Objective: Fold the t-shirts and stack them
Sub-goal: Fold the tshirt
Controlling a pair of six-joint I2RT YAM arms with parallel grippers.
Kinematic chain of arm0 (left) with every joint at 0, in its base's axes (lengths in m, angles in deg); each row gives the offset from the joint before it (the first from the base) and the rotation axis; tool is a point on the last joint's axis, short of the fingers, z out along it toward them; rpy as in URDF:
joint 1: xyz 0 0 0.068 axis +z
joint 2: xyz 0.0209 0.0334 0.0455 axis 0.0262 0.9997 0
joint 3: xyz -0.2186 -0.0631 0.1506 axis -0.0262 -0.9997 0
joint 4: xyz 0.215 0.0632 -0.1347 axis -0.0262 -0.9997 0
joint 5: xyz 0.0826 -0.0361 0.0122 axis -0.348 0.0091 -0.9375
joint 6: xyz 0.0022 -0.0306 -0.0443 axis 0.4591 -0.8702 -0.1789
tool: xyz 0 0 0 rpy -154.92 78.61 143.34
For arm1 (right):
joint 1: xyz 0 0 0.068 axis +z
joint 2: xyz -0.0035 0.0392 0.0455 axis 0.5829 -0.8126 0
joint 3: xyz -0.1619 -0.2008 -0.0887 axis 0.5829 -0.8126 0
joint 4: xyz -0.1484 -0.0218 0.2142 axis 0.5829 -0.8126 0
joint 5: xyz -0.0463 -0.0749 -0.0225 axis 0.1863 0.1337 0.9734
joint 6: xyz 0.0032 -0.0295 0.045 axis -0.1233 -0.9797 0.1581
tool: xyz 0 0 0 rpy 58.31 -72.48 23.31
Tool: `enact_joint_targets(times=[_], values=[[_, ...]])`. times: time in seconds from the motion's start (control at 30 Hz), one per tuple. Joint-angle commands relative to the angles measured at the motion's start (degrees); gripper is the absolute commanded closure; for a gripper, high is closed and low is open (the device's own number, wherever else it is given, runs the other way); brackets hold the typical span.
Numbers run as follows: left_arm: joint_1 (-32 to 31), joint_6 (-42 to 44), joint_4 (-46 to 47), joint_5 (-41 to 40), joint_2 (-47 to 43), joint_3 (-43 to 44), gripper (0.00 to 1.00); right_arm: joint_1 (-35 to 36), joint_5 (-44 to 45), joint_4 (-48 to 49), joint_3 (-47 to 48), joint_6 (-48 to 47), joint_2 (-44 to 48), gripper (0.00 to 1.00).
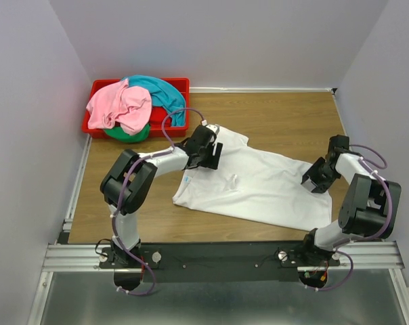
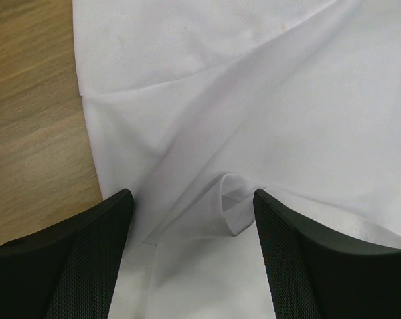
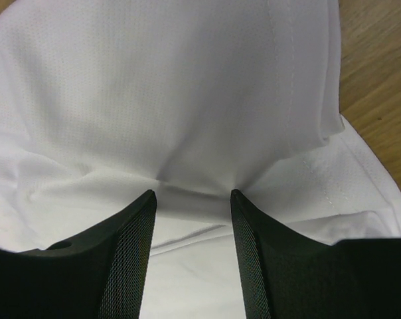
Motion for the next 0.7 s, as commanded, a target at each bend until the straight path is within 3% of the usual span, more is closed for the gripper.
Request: enact_joint_targets(times=[0.0, 0.1, 0.3, 0.67], values=[[-0.3, -0.7, -8.3, -1.8, 1.3, 4.1, 0.18, -0.2, 2.6, -4.0, 4.8, -1.0, 2.8, 0.41], [-0.3, 0.4, -10.4, -2.5, 2.8, 9.3, 0.18, -0.5, 6.1, -5.4, 9.3, -2.3, 2.7, 0.40], [0.1, 3.2, -15.1, -4.1, 10.7, 27.7, 0.16, -2.8, 9.0, -4.8, 18.2, -5.6, -2.6, 0.39], [2.0, 4.7, -19.8, -7.3, 25.5, 51.7, 0.16, -4.2, 9.1, 2.9, 21.5, -6.2, -12.1, 0.43]])
